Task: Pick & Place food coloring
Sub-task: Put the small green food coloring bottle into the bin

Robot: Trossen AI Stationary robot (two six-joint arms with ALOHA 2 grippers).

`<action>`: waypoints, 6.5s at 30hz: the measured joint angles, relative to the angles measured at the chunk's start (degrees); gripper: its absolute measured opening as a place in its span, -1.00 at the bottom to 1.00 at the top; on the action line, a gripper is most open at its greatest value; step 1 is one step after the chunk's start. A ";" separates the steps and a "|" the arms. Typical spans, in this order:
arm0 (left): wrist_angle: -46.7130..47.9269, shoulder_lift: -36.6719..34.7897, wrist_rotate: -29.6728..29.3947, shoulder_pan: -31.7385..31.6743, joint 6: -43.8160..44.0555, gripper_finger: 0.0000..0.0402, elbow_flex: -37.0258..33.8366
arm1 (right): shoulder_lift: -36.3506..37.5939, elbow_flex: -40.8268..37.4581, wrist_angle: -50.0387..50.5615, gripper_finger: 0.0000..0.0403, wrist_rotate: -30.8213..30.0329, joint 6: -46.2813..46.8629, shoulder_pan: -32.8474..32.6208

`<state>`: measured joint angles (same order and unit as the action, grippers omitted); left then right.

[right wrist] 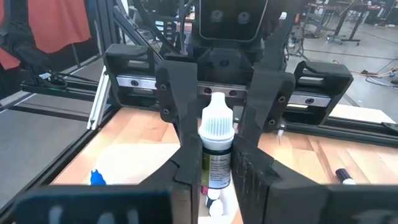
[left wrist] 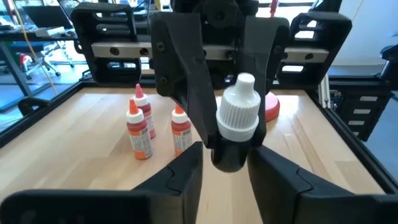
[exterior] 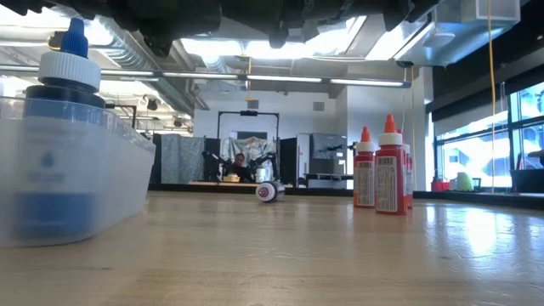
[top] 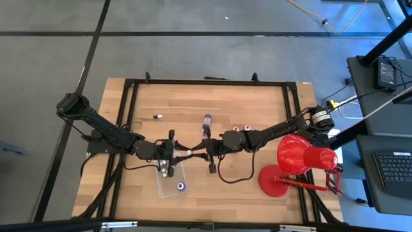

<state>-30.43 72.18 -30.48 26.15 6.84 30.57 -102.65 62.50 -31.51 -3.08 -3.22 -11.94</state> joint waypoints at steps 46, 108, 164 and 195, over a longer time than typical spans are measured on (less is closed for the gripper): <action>11.34 0.00 8.61 -4.20 -16.71 -0.08 2.11 | 0.00 -0.02 18.65 -0.62 3.04 12.79 0.00; 25.87 10.99 27.17 -10.05 -51.11 -0.60 15.95 | 0.07 -0.09 20.72 -0.61 10.71 26.67 0.15; 82.17 10.85 22.70 -0.31 37.23 -0.65 29.70 | 6.01 0.02 40.92 0.27 -4.83 17.53 -0.13; 82.85 21.52 20.96 0.76 40.39 -0.57 29.70 | 6.00 -0.04 40.79 0.27 -4.67 17.92 -0.74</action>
<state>52.42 93.71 -9.52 26.92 47.22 60.27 -96.66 62.46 9.28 -7.75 14.70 -12.69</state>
